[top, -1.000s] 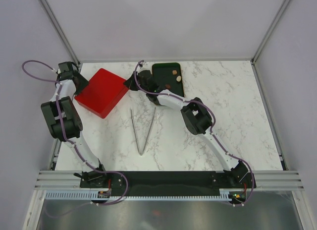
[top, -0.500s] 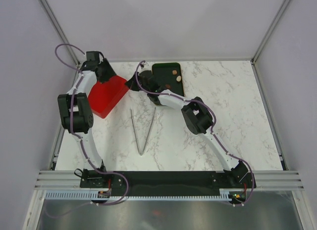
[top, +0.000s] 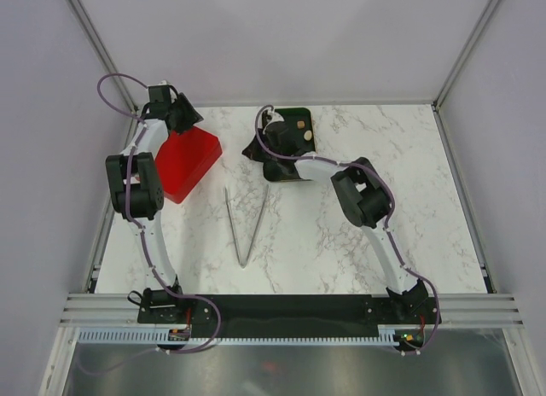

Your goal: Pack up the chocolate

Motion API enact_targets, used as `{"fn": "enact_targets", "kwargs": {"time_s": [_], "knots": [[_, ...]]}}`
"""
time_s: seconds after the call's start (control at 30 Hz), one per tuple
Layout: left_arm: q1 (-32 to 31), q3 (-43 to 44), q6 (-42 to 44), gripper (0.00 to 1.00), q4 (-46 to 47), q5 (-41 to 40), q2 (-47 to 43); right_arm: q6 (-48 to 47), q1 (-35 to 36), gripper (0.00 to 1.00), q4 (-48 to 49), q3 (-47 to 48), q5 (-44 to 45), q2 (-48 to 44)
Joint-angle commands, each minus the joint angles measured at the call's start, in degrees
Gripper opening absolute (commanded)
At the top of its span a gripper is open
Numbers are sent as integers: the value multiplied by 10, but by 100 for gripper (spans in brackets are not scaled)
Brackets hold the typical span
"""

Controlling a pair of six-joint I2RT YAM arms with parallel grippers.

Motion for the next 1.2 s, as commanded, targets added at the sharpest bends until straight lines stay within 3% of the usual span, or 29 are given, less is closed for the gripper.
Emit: {"fn": "enact_targets", "kwargs": {"time_s": [0.0, 0.13, 0.33, 0.4, 0.47, 0.5, 0.67, 0.8, 1.0, 1.17], "knots": [[-6, -31, 2, 58, -62, -5, 26, -22, -2, 8, 25, -7, -11, -61], [-8, -11, 10, 58, -58, 33, 9, -22, -2, 8, 21, -8, -12, -71], [-27, -9, 17, 56, -114, -23, 29, -23, -1, 8, 28, -4, 5, -53], [-27, -31, 7, 56, -124, -22, 30, -21, -1, 11, 36, 39, 20, -28], [-28, -67, 1, 56, -119, -18, 17, -14, -2, 23, 36, 104, 26, 20], [-30, -75, 2, 56, -118, -20, 14, -10, -2, 24, 36, 128, 26, 38], [-29, -98, 7, 57, -118, -32, 2, 27, 2, 24, 38, 270, 32, 152], [-29, -86, 6, 57, -118, -22, 12, 41, 7, 23, 39, 322, 62, 201], [-28, -83, -10, 57, -118, -7, 15, 42, 34, 21, 57, 417, 35, 289], [-28, -92, -21, 57, -117, 4, 10, -7, 73, 21, 65, 404, -32, 294]]}}
